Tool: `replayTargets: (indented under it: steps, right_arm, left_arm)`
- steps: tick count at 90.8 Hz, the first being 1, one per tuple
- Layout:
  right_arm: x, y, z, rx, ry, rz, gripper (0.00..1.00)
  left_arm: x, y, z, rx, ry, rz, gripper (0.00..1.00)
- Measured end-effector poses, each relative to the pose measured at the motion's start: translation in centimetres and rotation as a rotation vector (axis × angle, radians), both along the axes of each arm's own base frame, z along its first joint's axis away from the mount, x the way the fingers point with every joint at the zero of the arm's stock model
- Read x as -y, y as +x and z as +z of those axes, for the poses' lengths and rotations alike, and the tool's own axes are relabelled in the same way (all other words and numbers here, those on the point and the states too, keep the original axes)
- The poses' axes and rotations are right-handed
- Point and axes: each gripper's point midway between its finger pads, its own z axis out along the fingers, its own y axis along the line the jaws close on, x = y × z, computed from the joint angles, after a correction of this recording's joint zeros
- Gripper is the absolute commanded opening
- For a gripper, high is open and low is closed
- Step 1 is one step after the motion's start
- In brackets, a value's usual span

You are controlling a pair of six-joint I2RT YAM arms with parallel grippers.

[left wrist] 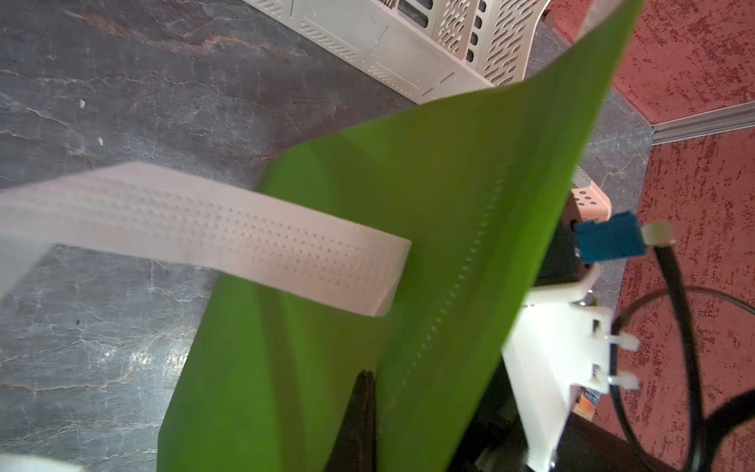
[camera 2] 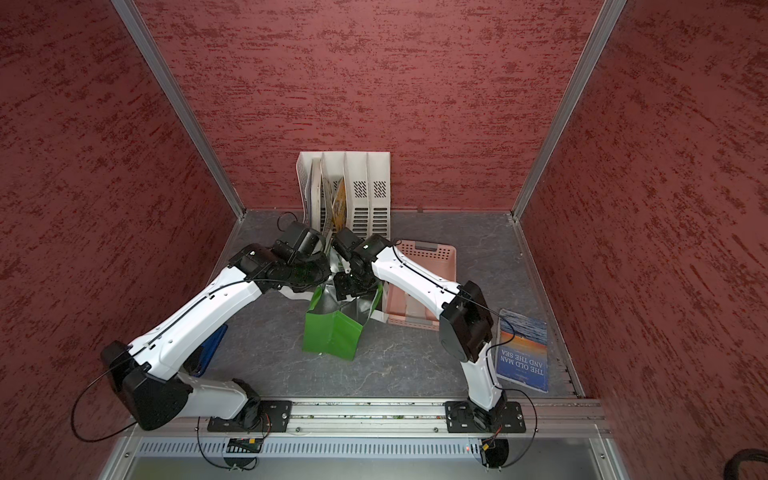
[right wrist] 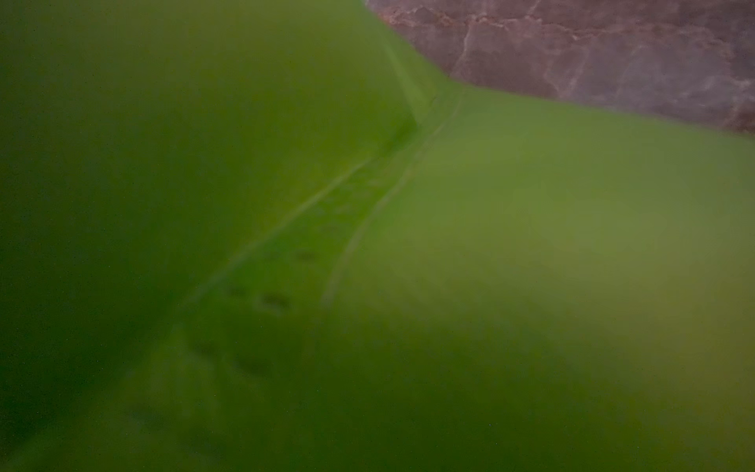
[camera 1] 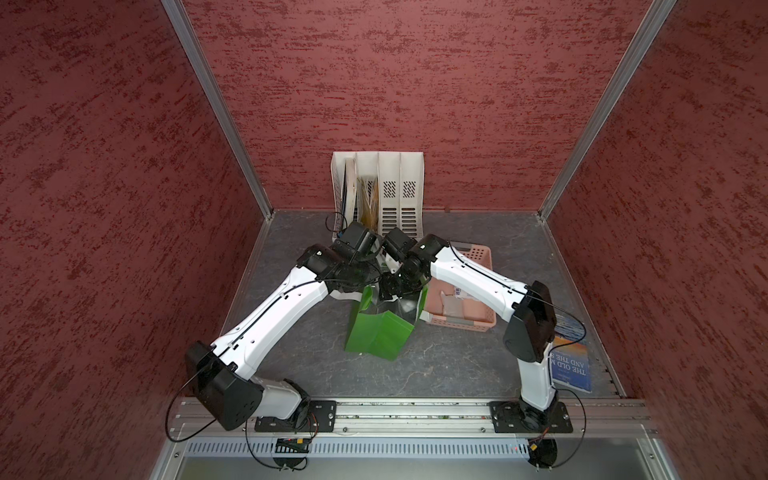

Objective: Place the ice pack in the delivery bag
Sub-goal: Place the delivery bag at the center of the board, then pick up the ice pack from the bin.

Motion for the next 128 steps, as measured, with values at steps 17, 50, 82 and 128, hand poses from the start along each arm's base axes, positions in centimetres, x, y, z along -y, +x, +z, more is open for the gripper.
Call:
replayTargets:
  steps: [17, 50, 82, 128]
  right_arm:
    - [-0.5, 0.3, -0.7, 0.026, 0.028, 0.001, 0.49]
    - [-0.7, 0.8, 0.8, 0.081, 0.067, -0.001, 0.76]
    - [1.1, 0.6, 8.5, 0.253, 0.159, -0.011, 0.88]
    - [24.8, 3.1, 13.2, 0.355, 0.04, -0.696, 0.99]
  left_arm:
    - [-0.1, -0.2, -0.3, -0.008, 0.001, 0.007, 0.02]
    - [-0.4, -0.1, -0.2, -0.001, 0.005, 0.024, 0.02]
    - [-0.8, 0.0, 0.0, 0.005, 0.004, 0.035, 0.02]
    - [-1.2, -0.2, 0.3, 0.013, 0.006, 0.031, 0.02]
